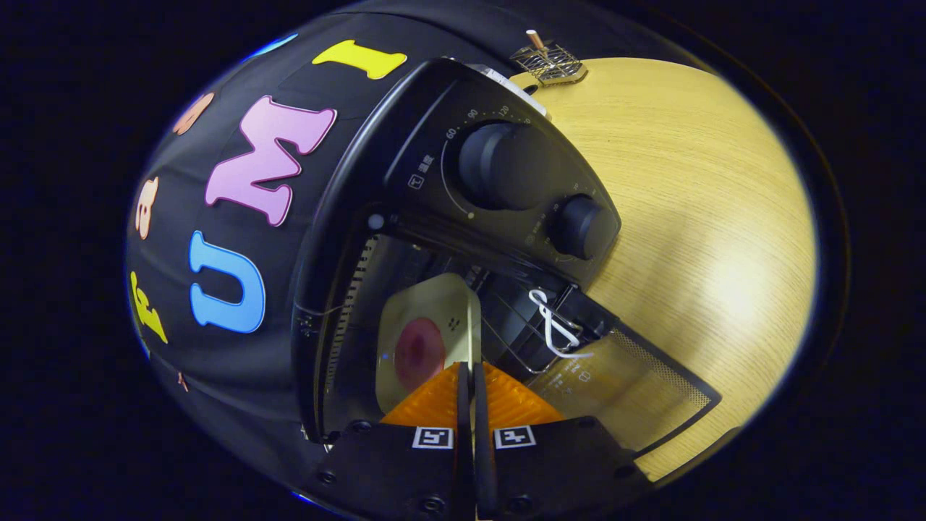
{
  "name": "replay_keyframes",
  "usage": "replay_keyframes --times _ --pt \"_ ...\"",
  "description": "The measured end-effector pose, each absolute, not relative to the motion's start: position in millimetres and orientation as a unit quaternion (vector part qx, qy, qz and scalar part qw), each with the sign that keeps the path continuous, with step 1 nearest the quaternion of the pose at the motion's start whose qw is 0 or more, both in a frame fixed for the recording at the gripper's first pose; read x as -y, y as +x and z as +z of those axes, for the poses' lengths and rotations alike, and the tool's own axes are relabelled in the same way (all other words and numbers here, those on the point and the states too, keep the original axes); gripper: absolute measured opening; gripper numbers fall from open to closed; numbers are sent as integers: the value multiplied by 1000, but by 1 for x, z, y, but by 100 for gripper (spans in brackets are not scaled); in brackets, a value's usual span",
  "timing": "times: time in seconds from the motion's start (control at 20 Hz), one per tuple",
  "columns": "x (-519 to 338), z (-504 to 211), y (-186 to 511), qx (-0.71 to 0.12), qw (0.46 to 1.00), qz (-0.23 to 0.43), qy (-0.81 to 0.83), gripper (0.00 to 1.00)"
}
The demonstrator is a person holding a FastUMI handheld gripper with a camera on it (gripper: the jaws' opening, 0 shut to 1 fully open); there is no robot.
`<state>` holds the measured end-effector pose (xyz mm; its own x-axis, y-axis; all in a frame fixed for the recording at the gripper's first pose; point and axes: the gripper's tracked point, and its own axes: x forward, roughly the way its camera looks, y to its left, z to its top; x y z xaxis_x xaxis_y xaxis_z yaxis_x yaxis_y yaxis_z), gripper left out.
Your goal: Open the toaster oven, put the food inside, and close the toaster oven door.
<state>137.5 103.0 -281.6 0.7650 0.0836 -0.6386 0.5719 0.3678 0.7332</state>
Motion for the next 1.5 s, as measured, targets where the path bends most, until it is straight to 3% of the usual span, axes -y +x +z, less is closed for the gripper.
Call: replay_keyframes --times 0.25,0.35,0.45,0.5,0.55,0.75,1.2,1.5 --pt "-102 -282 145 -290 782 -177 522 7" --pt "-106 -278 146 -288 782 -166 527 10" --pt "-111 -273 143 -290 784 -156 526 20" --pt "-114 -271 142 -292 787 -150 522 43" --pt "-115 -268 139 -292 794 -141 514 50" --pt "-129 -255 115 -313 825 -106 459 98" --pt "-157 -242 18 -374 870 -20 319 99" --pt "-153 -290 -35 -452 881 1 137 100"
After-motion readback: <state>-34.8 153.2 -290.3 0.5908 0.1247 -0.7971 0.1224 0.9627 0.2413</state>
